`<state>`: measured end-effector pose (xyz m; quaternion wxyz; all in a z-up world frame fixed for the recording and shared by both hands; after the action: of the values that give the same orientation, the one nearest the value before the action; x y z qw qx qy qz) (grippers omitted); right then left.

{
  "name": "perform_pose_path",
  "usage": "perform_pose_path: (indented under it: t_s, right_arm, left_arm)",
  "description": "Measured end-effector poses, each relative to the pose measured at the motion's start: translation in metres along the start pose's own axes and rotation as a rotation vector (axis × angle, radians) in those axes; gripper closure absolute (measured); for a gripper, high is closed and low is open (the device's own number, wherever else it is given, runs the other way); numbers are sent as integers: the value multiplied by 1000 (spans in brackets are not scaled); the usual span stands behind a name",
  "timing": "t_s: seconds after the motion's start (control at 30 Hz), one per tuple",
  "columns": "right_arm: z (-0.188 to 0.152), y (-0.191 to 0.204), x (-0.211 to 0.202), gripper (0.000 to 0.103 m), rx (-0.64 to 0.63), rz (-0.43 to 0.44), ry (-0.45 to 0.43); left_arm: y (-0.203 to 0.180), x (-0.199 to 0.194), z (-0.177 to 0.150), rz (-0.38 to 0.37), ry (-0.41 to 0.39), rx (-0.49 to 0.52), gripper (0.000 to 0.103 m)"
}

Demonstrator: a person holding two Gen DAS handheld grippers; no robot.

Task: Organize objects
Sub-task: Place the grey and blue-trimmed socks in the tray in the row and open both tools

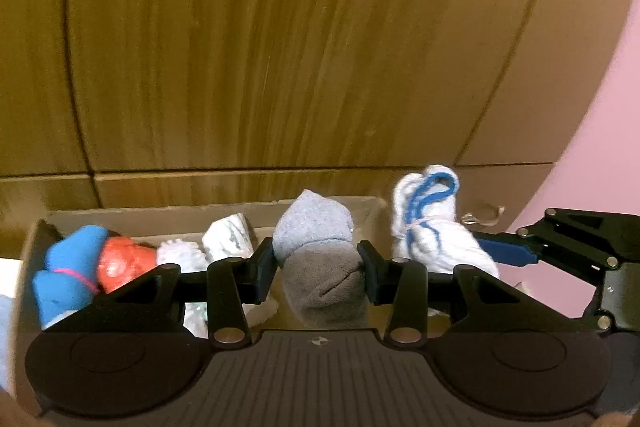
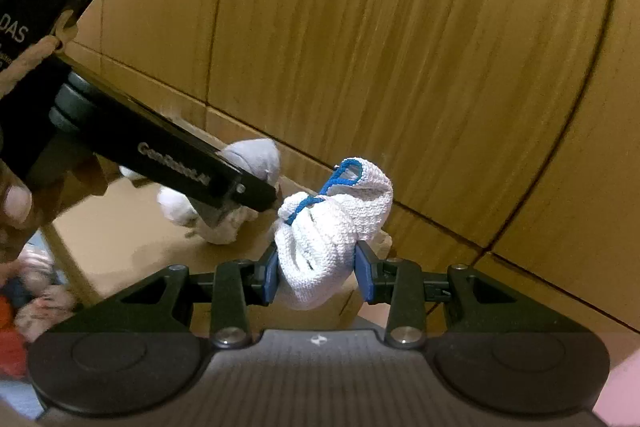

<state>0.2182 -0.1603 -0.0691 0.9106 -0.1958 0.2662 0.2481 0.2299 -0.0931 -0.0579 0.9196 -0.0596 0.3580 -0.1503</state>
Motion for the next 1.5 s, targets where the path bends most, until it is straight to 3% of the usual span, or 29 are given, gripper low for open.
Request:
perform_pose_path:
  t_s: [0.3,0.6,0.73,1.03,1.5]
  right_arm:
    - [-5,1,65,68,-25,52,80]
    - [-7,0,98,65,-34,62,148]
    - [-5,4,97,55,-40,48,158]
    - [3,11,79,51,-32,39,151]
    - [31,33,23,48,-46,14,123]
  left_arm:
    - [22,53,-13,12,70,-30,52]
    - [22,62,-25,27,58,23,49]
    - [19,60,-21,19,54,7,37]
    - [8,35,-17,17,17,47,26]
    - [-2,-27,-15,55,-44,118,22]
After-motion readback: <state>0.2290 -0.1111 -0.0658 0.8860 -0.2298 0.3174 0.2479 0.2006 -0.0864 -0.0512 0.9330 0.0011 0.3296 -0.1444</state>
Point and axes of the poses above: each gripper's, at about its wrist camera, not at the fingertips, and x roughly the way its jaws point, y to its left, z to its top, the point moved 5 cm from there along x, roughly the way its jaws point, and after that the axes turned 1 degree about -y, right-handed, at the moved point
